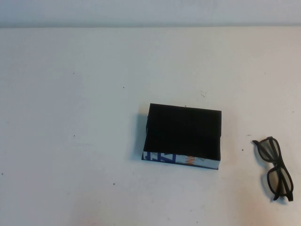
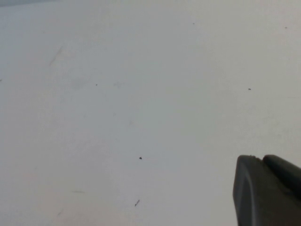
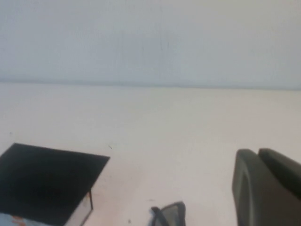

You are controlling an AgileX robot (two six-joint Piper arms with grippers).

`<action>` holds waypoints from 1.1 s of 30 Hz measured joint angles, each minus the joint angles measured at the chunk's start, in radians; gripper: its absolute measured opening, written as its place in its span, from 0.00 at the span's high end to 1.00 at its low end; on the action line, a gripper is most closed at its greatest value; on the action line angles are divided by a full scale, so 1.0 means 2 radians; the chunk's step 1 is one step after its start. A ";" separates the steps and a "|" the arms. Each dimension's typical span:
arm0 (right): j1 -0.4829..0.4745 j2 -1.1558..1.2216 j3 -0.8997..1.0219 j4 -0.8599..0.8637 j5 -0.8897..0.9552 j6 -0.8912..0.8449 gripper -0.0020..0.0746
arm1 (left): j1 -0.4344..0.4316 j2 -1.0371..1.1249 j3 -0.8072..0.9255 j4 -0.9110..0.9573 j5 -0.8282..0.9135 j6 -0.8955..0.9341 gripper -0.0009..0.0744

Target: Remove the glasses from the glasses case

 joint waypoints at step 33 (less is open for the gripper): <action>-0.026 -0.074 0.083 0.015 0.093 0.001 0.99 | 0.000 0.000 0.000 0.000 0.000 0.000 0.99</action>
